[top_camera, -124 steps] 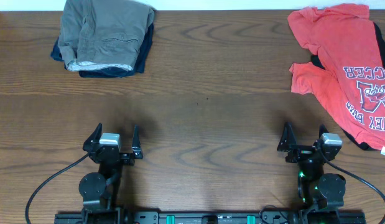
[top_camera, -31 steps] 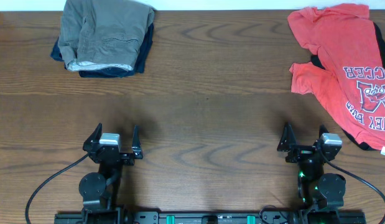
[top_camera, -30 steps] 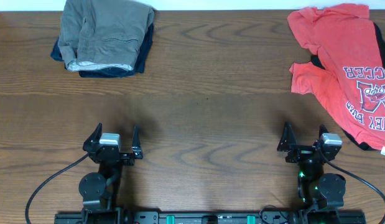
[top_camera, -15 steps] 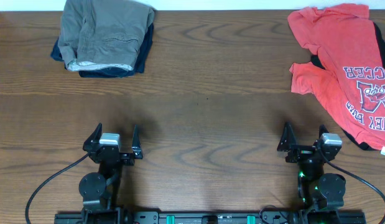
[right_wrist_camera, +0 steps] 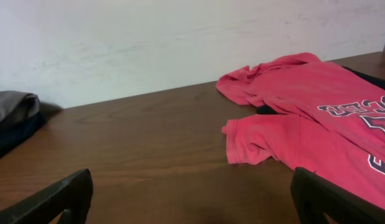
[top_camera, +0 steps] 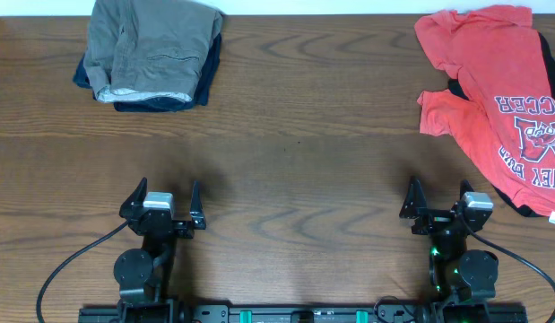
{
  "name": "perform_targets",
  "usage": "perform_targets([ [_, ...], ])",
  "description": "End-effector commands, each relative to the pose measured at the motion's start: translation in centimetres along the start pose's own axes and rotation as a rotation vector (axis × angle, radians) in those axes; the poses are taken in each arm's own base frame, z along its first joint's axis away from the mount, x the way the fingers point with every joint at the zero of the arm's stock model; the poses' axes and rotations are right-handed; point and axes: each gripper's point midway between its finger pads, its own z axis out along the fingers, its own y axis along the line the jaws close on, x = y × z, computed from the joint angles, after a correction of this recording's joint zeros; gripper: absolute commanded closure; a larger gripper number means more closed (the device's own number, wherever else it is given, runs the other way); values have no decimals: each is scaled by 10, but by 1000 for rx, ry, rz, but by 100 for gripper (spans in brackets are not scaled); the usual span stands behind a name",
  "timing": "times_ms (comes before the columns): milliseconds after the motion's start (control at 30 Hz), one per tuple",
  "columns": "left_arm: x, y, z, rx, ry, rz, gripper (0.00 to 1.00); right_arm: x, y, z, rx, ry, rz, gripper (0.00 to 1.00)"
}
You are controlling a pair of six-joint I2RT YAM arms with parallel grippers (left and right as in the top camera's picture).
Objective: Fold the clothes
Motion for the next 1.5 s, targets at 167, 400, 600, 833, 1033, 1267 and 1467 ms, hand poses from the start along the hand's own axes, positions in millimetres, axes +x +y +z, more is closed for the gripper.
perform_targets([
  [167, 9, -3, 1, 17, 26, -12, 2, -6, 2, 0, -14, -24, 52, 1],
  [400, 4, -4, 0, 18, 14, -11, 2, -22, 17, -2, -95, -86, 54, 1],
  [600, 0, -4, -7, 18, 74, -19, 2, -39, 32, -7, -175, -117, 56, 1],
  [833, -21, -4, -10, 21, 161, -31, 2, -65, 38, -6, -172, -106, 45, 1],
  [1033, -44, -2, 4, 25, 265, -46, 2, -85, 46, 9, -168, -38, 18, 1],
  [1267, -49, -8, 31, 92, 469, -90, 2, -88, 52, 48, -137, 181, -4, 1],
  [1467, -18, -9, 51, 112, 702, -135, 2, -64, 52, 85, -96, 443, -15, 1],
])
